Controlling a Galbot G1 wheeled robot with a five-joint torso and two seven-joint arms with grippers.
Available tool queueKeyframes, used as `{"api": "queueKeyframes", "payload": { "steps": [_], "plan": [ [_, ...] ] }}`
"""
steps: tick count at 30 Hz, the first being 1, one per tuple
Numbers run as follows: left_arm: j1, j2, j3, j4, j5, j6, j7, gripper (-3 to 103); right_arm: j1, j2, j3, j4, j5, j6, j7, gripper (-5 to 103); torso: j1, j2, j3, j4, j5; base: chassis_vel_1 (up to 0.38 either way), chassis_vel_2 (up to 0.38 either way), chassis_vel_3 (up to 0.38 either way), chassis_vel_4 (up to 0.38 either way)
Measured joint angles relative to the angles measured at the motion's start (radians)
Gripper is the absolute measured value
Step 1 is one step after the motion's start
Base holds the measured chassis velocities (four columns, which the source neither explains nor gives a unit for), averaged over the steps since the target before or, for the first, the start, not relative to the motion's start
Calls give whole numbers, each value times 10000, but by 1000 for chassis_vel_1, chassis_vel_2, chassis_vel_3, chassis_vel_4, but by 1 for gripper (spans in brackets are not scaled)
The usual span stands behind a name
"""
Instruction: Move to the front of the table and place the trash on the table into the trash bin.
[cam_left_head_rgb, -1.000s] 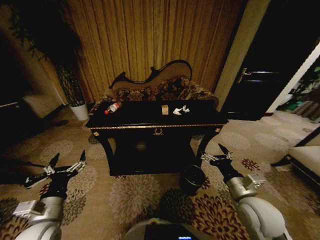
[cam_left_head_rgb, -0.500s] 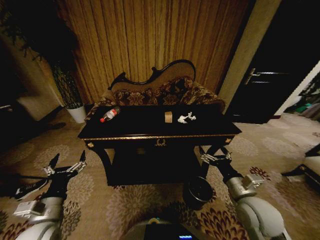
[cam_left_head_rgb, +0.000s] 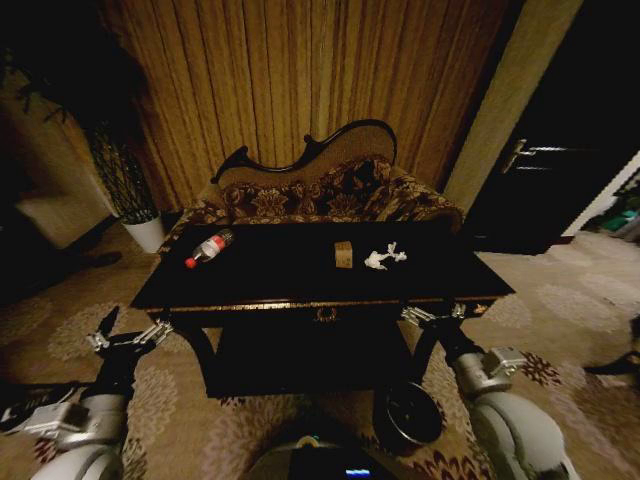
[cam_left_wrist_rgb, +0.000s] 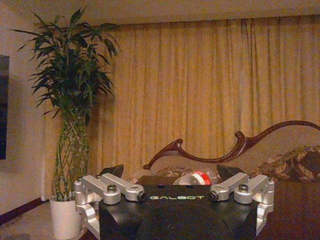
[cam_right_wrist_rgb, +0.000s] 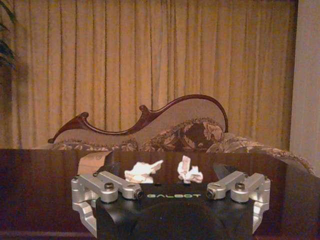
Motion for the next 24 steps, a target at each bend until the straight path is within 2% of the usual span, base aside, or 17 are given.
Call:
{"api": "queueKeyframes", "payload": {
  "steps": [6, 17, 19, 20, 24],
  "plan": [
    [-2, 67, 5, -320, -15, 269, -158, 100, 93, -89, 31, 70, 130, -234, 93, 100, -4, 2, -3, -2, -3, -40, 40, 43, -38],
    [-9, 233, 15, -394, -57, 683, -555, 100, 927, -548, -144, -178, 777, -1154, -25, 100, -8, 4, -3, -2, -1, 0, 0, 0, 0],
    [-49, 262, 31, -394, -167, 799, -716, 100, 1422, -850, -214, -258, 1302, -1857, 223, 100, -6, 4, -2, -1, -4, 0, 0, 0, 0],
    [-49, 262, 31, -394, -167, 799, -716, 100, 1422, -850, -214, -258, 1302, -1857, 223, 100, -6, 4, -2, -1, -4, 0, 0, 0, 0],
    [-61, 276, -20, -395, -188, 834, -777, 100, 2355, -1515, -334, -550, 2454, -2788, 619, 100, -8, 5, -3, -1, -2, 0, 0, 0, 0]
  ]
}}
